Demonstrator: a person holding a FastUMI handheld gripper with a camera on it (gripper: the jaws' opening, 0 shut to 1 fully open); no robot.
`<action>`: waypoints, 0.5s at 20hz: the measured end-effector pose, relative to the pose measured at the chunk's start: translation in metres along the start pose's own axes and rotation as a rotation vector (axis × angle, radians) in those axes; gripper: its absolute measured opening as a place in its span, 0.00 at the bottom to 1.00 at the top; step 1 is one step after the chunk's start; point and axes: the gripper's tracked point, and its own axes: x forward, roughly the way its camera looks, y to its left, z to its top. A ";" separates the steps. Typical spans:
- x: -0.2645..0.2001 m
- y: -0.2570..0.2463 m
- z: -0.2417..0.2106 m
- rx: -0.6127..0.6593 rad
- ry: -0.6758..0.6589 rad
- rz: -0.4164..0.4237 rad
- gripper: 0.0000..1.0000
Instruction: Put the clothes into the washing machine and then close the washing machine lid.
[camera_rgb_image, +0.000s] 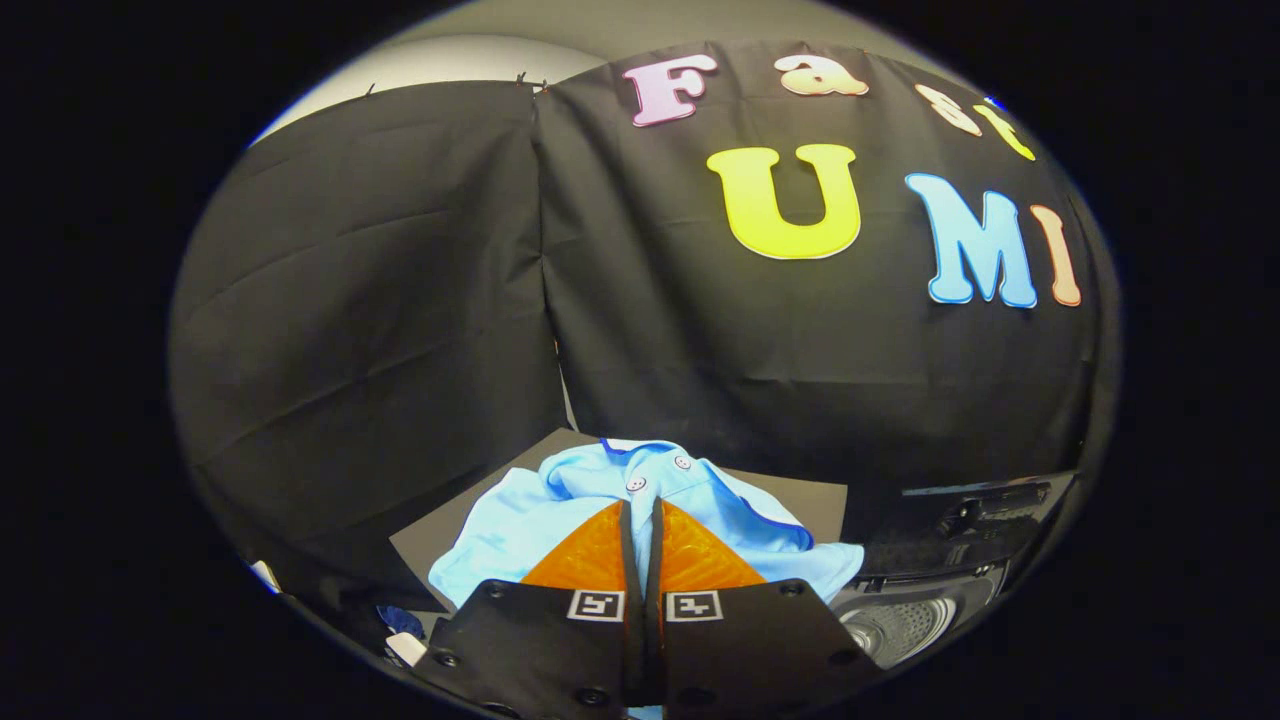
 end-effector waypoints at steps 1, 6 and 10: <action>-0.003 -0.005 0.001 0.002 -0.003 -0.007 0.01; -0.023 -0.034 0.012 0.012 -0.033 -0.044 0.01; -0.034 -0.057 0.010 0.030 -0.051 -0.075 0.01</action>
